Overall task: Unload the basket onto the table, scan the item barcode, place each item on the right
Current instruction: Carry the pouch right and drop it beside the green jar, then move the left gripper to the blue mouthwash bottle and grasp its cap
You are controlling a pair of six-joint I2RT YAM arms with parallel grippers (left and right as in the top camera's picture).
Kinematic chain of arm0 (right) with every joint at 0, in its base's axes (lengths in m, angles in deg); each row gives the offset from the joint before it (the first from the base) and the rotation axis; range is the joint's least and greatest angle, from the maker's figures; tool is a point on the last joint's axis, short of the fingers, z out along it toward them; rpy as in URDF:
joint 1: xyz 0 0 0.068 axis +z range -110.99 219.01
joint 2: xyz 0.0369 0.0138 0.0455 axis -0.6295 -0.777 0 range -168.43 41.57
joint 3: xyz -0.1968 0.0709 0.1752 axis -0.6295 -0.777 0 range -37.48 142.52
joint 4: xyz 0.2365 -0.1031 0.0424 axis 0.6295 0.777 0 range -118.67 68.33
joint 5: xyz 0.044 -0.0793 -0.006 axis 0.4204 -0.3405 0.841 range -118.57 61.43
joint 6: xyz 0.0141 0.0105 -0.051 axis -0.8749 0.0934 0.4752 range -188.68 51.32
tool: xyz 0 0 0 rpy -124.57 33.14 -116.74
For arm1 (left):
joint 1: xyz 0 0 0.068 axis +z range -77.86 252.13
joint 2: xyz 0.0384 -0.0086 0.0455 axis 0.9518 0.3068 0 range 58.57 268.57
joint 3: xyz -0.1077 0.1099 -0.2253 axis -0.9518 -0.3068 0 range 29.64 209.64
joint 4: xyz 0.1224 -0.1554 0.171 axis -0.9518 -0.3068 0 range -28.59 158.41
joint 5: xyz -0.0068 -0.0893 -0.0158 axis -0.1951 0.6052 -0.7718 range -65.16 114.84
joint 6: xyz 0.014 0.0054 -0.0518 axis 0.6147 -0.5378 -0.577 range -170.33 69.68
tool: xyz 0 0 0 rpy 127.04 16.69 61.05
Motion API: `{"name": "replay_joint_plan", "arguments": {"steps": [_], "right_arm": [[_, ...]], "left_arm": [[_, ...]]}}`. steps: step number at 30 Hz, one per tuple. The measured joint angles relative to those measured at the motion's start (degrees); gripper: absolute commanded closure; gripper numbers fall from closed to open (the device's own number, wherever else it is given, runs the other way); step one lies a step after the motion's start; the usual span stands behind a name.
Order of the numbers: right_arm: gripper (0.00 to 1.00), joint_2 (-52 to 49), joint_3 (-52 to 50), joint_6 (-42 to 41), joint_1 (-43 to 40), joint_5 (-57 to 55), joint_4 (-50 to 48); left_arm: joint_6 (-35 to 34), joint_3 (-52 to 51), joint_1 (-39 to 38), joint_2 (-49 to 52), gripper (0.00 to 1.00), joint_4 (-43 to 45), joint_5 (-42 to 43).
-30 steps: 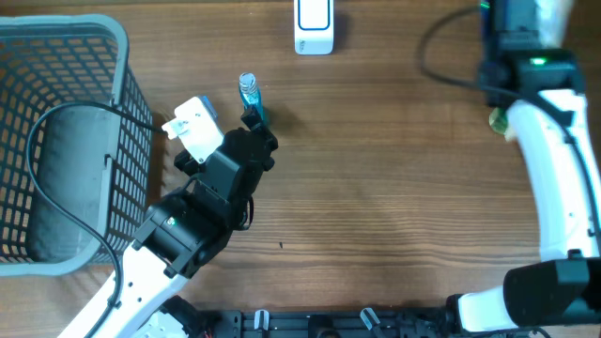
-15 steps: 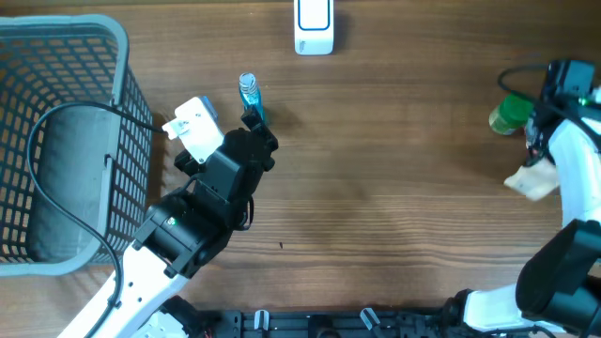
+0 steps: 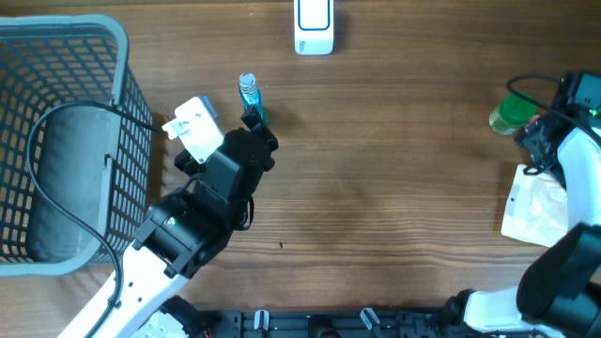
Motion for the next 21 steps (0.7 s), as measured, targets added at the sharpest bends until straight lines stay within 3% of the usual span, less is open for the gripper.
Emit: {"name": "replay_joint_plan", "arguments": {"steps": [12, 16, 21], "right_arm": [[0.00, 11.93, 17.51, 9.92, 15.06, 23.17, 4.13], [0.00, 11.69, 17.64, 9.29, 19.80, 25.35, 4.02], [0.00, 11.65, 17.64, 7.61, 21.92, 25.33, 4.11]], "left_arm": [[-0.13, 0.00, 0.00, -0.02, 0.00, 0.42, 0.24], [-7.93, 0.24, 0.00, -0.44, 0.00, -9.68, -1.03], [-14.34, 0.76, 0.00, -2.14, 0.00, -15.93, -1.77]]}}
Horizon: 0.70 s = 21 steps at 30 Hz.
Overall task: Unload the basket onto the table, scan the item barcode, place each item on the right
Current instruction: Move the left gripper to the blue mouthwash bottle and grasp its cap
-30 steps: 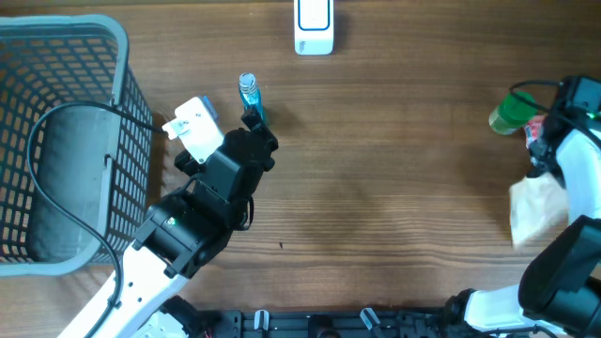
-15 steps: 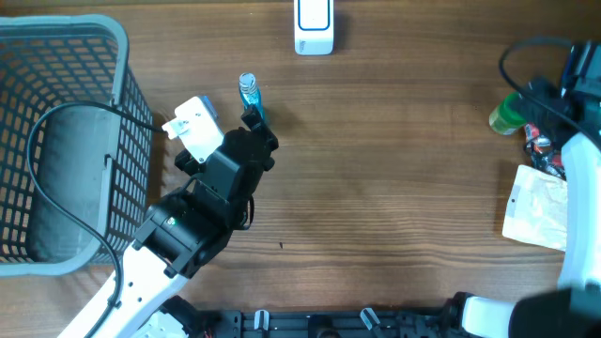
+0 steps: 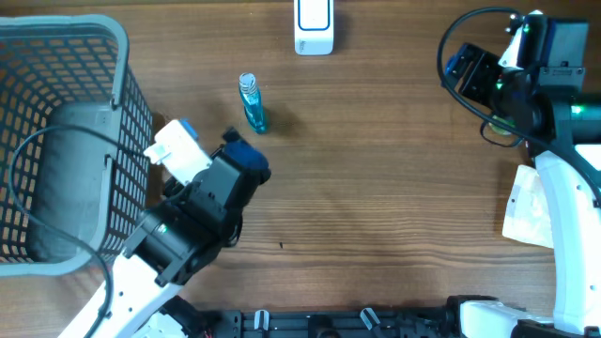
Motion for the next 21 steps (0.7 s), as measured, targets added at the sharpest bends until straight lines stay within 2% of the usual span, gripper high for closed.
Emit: {"name": "replay_joint_plan", "arguments": {"steps": [5, 7, 12, 15, 21], "right_arm": [[0.00, 0.00, 0.00, 0.76, -0.17, -0.02, 0.00], [0.00, 0.00, 0.00, 3.13, -0.17, -0.04, 0.04], [0.00, -0.07, 0.00, 5.75, -0.17, -0.46, 0.13], [0.00, -0.07, 0.00, 6.38, -0.17, -0.48, 0.13], [0.00, -0.09, 0.00, 6.56, -0.17, -0.48, 0.13]], "left_arm": [[-2.19, 0.33, 0.00, -0.81, 0.00, -1.66, 0.66], [-0.07, 0.33, 0.00, -0.68, 0.00, -0.13, 1.46], [18.86, 1.03, 0.00, 5.01, 0.00, 10.10, 5.35], [27.04, 1.05, 0.79, 10.97, 0.00, 13.73, 6.58], [36.00, 1.03, 5.16, 21.75, 0.00, 21.31, 7.65]]}}
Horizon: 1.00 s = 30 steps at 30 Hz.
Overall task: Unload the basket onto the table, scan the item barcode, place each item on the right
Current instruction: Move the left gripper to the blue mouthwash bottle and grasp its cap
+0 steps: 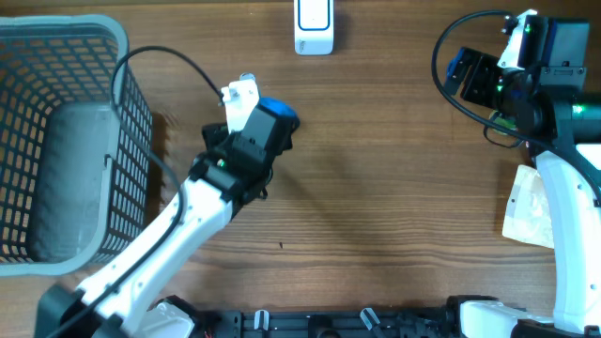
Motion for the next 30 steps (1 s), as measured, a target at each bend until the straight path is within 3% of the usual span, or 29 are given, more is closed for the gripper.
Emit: {"name": "replay_joint_plan", "arguments": {"steps": [13, 21, 22, 25, 27, 30], "right_arm": [[0.00, -0.02, 0.00, 0.00, 0.00, 0.00, -0.07], [0.00, -0.02, 0.00, 0.00, 0.00, 0.00, -0.11], [0.00, -0.02, 0.00, 0.00, 0.00, 0.00, -0.09], [0.00, -0.02, -0.02, 0.00, 0.00, 0.00, -0.11], [0.00, -0.02, 0.00, 0.00, 0.00, 0.00, -0.11], [0.00, -0.02, 0.00, 0.00, 0.00, 0.00, -0.11]], "left_arm": [[3.19, 0.00, 7.65, 5.16, 0.00, 14.40, 6.25], [3.43, 0.00, 8.33, 10.34, 0.00, 16.33, 9.66], [3.43, 0.00, 8.33, 10.62, 0.06, 16.35, 9.66], [3.52, 0.00, 8.33, 10.86, 0.39, 17.00, 9.62], [3.69, 0.00, 8.33, 10.84, 0.48, 17.51, 9.38], [3.98, 0.00, 8.33, 10.86, 0.53, 17.90, 9.16]]}}
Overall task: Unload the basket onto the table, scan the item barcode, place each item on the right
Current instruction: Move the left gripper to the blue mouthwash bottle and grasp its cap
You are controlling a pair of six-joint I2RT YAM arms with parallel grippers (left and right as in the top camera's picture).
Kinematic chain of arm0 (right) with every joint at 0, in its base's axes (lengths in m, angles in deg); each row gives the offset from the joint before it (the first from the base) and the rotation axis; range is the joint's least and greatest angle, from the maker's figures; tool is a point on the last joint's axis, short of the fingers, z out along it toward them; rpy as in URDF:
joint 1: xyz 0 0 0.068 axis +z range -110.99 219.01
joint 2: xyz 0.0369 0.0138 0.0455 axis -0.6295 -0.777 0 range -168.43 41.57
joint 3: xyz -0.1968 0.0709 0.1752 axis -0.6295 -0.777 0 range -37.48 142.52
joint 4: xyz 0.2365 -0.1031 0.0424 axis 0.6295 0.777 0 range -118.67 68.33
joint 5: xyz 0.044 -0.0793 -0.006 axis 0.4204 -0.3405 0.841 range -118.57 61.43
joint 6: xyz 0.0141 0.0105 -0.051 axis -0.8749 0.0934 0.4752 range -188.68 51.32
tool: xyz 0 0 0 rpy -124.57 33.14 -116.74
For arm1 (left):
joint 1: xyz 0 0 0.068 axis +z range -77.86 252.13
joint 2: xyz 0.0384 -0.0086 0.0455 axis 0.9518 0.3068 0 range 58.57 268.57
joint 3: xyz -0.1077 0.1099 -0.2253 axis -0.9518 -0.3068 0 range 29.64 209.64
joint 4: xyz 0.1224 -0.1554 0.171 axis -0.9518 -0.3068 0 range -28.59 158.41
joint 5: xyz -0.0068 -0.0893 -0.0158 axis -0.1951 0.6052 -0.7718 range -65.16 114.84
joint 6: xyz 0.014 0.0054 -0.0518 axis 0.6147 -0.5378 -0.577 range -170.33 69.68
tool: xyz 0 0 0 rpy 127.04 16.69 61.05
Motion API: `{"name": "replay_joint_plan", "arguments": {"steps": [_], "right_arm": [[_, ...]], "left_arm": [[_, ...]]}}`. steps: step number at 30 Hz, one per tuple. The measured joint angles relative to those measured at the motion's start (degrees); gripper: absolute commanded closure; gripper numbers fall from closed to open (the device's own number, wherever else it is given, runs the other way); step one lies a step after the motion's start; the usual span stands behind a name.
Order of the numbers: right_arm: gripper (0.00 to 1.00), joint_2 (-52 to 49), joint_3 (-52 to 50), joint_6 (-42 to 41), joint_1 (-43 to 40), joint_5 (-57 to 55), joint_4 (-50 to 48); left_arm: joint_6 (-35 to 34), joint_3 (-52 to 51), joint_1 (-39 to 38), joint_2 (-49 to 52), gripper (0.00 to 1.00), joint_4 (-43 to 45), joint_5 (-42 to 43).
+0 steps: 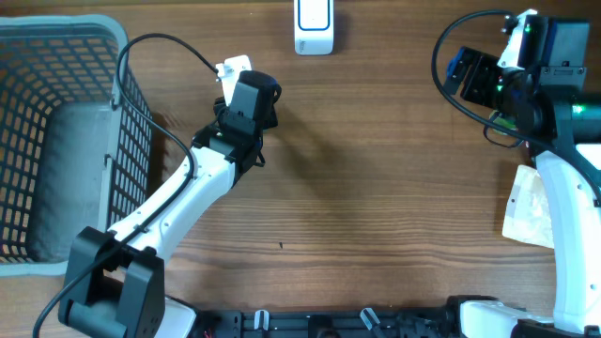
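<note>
The white barcode scanner (313,25) stands at the table's far edge, in the middle. My left gripper (255,98) reaches out from the near left and hangs over a spot left of the scanner. Its black wrist hides the fingers and whatever lies beneath, so no item shows there. My right gripper (467,75) is raised at the far right and points left toward the scanner side. Its fingers cannot be made out.
A grey wire basket (120,58) with a grey cloth (66,169) inside fills the left side. A white crinkled packet (528,205) lies at the right edge, beside the right arm. Black cables loop over both arms.
The left gripper has moved a little farther from me and to the left, and the blue patch at its tip no longer shows. The right arm has not moved.
First the left gripper stood right below a small blue bottle, with the right arm low beside a green object. Then the left was back near the basket, the bottle lying alone, and the right arm raised far right. Since then the left gripper has covered the bottle's spot.
</note>
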Motion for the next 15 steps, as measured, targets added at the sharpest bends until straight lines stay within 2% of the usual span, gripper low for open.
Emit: {"name": "replay_joint_plan", "arguments": {"steps": [8, 12, 15], "right_arm": [[0.00, 0.00, 0.00, 0.00, 0.00, 0.00, 0.02], [0.00, 0.00, 0.00, 0.00, 0.00, 0.00, 0.09], [0.00, 0.00, 0.00, 0.00, 0.00, 0.00, 0.20]], "left_arm": [[0.22, 0.00, 0.00, 0.00, 0.59, 0.85, -1.31], [0.28, 0.00, -0.02, 0.17, 0.49, 1.25, -2.69], [0.33, 0.00, 0.07, 0.92, 0.46, 1.86, -3.48]]}}
